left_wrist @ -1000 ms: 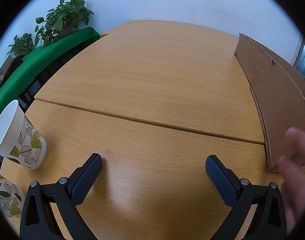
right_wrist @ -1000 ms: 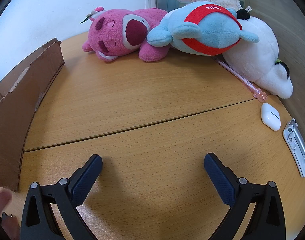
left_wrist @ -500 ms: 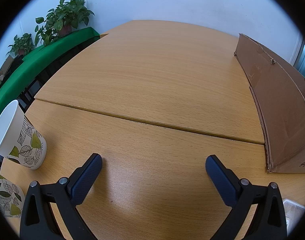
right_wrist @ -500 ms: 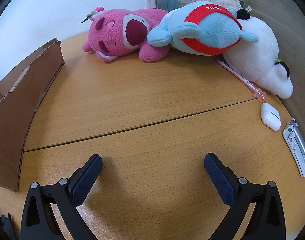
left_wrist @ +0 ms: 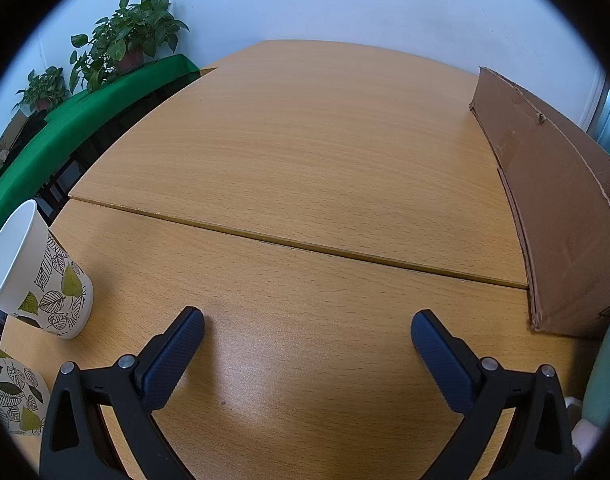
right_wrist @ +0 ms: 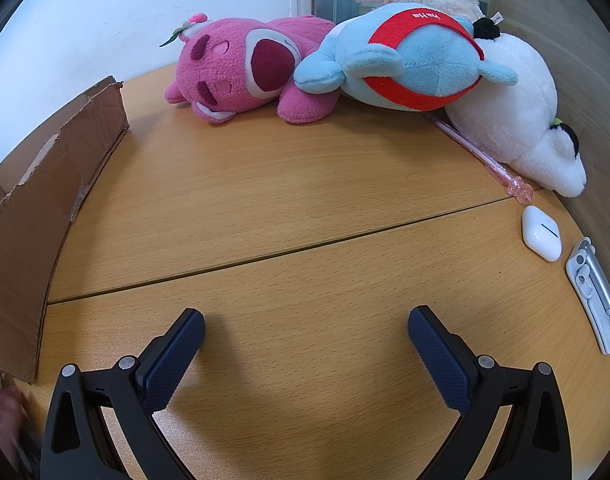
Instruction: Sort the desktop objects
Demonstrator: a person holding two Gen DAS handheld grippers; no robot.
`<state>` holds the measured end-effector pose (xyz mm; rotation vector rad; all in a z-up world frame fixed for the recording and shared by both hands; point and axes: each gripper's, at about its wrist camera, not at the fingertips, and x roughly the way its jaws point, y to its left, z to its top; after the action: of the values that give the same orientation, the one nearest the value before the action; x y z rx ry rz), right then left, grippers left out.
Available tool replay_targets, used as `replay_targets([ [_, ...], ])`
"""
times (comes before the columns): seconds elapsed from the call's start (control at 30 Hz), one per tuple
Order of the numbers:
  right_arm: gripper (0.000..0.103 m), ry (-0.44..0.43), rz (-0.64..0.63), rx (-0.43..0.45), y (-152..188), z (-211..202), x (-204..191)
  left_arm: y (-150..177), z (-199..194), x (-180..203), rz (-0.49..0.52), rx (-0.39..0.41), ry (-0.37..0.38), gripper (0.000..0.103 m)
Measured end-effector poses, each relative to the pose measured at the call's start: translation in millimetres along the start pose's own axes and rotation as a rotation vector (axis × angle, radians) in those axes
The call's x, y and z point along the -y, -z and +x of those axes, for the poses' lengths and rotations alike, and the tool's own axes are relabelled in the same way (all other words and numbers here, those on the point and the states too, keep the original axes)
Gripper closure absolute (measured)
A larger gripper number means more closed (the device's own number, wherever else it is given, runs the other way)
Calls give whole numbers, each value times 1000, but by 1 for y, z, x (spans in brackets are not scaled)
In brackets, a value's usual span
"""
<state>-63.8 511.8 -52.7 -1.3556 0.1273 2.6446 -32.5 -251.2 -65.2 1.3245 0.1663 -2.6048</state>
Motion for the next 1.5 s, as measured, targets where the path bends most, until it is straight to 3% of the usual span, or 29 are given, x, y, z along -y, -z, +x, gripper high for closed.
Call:
replay_targets([
  [1.5,0,27,37,0,-1,1,-3,-1,0,-1,-1,-1,0,0],
])
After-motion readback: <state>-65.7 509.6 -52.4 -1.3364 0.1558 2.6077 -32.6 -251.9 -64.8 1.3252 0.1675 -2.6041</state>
